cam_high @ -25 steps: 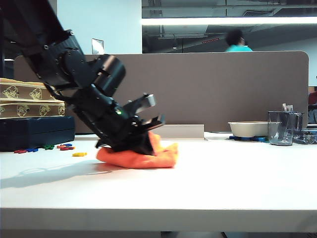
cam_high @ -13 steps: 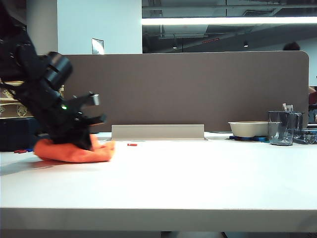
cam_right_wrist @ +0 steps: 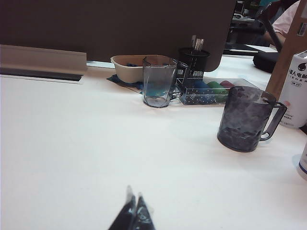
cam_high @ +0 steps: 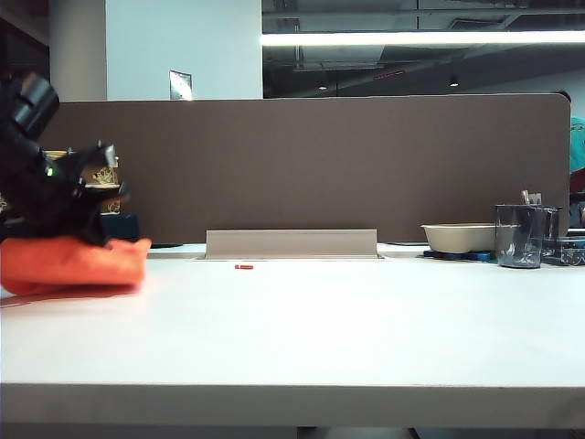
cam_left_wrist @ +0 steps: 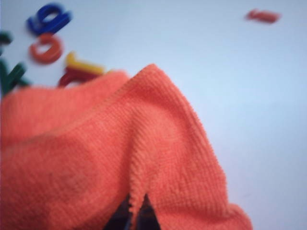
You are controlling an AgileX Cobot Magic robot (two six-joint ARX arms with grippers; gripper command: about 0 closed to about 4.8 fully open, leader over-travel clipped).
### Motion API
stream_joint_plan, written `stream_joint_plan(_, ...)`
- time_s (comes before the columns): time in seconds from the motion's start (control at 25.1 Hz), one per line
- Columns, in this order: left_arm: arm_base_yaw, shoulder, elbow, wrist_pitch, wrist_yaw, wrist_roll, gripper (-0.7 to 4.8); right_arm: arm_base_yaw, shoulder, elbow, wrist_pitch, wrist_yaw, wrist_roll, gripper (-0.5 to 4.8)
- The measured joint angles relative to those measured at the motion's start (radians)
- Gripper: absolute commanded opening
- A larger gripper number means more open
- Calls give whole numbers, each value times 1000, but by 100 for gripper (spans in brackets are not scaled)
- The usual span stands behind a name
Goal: Use an orange cloth to wipe the letter magnets on the table away for a distance.
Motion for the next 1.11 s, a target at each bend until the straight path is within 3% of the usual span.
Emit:
stream_joint_plan(0.28,-90,-167,8,190,103,-19,-6,0,0,0,0,0,0,0)
stream_joint_plan(0.56,-176,-166,115,207,104,-74,-6,0,0,0,0,0,0,0)
stream_joint_plan(0.84,-288,-6,331,216,99,-80,-6,0,0,0,0,0,0,0)
stream_joint_plan(1.11,-340,159,439,211,79,-81,-6,0,0,0,0,0,0,0)
